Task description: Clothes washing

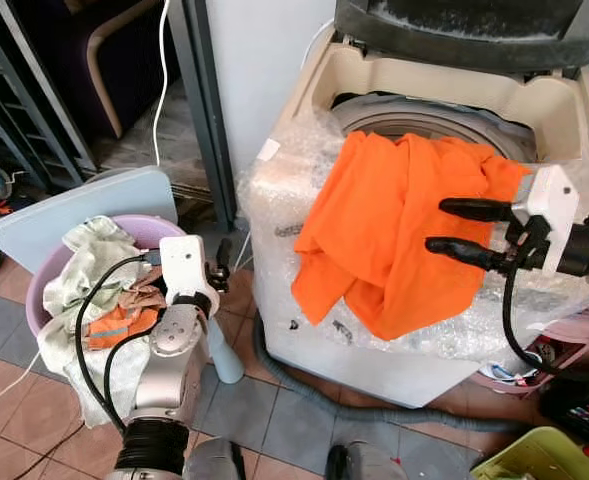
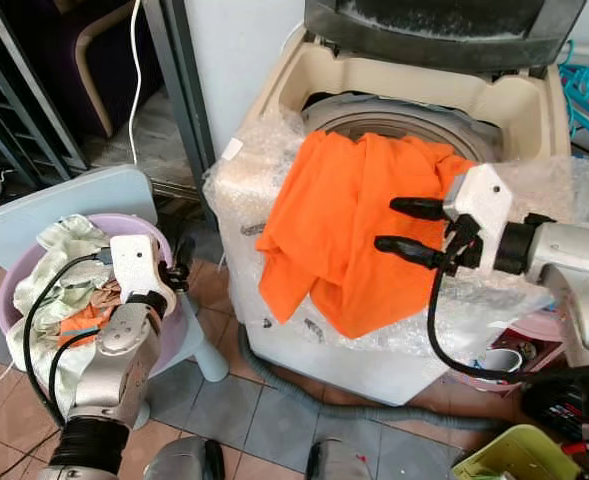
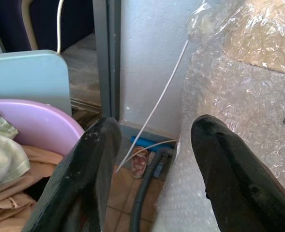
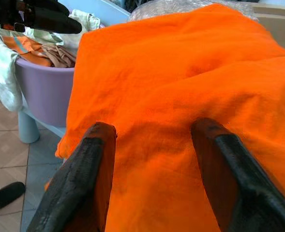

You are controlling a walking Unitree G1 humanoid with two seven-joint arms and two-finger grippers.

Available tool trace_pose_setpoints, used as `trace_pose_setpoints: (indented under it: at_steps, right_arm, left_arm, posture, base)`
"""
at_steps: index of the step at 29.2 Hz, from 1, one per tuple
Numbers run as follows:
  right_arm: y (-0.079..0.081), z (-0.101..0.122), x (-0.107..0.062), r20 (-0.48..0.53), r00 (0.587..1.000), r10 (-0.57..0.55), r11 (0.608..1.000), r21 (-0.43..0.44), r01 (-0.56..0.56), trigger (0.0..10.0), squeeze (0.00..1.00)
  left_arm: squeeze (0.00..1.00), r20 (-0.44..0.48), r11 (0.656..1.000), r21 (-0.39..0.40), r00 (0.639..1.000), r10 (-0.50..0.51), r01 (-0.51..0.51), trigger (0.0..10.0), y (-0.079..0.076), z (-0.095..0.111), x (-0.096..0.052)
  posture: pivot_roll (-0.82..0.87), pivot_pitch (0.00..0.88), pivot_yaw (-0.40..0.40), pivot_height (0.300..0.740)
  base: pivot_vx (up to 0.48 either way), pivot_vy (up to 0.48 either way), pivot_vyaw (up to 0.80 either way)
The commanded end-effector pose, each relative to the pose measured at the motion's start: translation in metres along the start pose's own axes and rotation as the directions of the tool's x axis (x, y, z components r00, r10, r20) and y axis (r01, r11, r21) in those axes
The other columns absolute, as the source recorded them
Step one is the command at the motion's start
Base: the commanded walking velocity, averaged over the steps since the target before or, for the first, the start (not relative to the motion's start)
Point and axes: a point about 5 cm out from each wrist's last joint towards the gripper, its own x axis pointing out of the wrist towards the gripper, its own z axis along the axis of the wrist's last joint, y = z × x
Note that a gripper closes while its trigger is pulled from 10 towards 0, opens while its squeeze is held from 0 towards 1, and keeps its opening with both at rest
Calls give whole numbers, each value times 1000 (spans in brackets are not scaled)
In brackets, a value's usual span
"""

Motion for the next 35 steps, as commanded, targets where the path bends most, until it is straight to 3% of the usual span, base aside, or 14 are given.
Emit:
trace_pose_setpoints:
  at_steps: [1, 7, 8, 9, 15, 23, 28, 35]
  right_arm:
    - [-3, 0, 6, -15, 997, -77, 993, -88, 76, 10000, 0]
    - [11, -7, 19, -20, 996, -89, 988, -129, 86, 10000, 0]
    - [14, -10, 22, -27, 995, -92, 987, -134, 87, 3804, 0]
    - [16, -12, 24, -31, 995, -95, 987, -136, 90, 0, 0]
    - [24, -21, 32, -38, 994, -106, 982, -161, 98, 0, 0]
    - [21, -21, 37, -33, 989, -144, 970, -203, 135, 0, 0]
    - [15, -17, 38, -18, 987, -158, 965, -214, 150, 0, 0]
    - [-8, -14, 28, -40, 978, -205, 948, -258, 188, 0, 0]
  left_arm:
    - [0, -9, 1000, 1, 1000, 6, -6, 10000, 2, -1, 1]
    - [0, -7, 1000, 4, 1000, 12, -12, 10000, 2, -1, 0]
    - [0, -7, 1000, 6, 1000, 19, -19, 10000, 3, -1, -1]
    - [0, -7, 1000, 7, 1000, 21, -21, 10000, 3, -1, -1]
    - [0, -7, 1000, 8, 1000, 17, -17, 10000, 2, -1, -1]
    - [0, -7, 1000, 14, 1000, 23, -23, 10000, 2, -1, 0]
    - [0, -8, 1000, 12, 1000, 25, -25, 10000, 1, -1, 0]
    - [0, -9, 1000, 7, 1000, 27, -27, 10000, 0, -2, -1]
  posture:
    - [-90, 102, 26, 740]
    - [-81, 100, 25, 740]
    - [-80, 97, 23, 740]
    - [-81, 97, 23, 740]
    - [-80, 95, 24, 740]
    - [-80, 98, 25, 740]
    - [-77, 95, 21, 740]
    - [-78, 92, 17, 740]
  base:
    - [0, 0, 0]
    - [0, 0, 0]
    - [0, 0, 0]
    - [0, 0, 0]
    - [0, 0, 0]
    - [0, 0, 0]
    - [0, 0, 0]
    - [0, 0, 0]
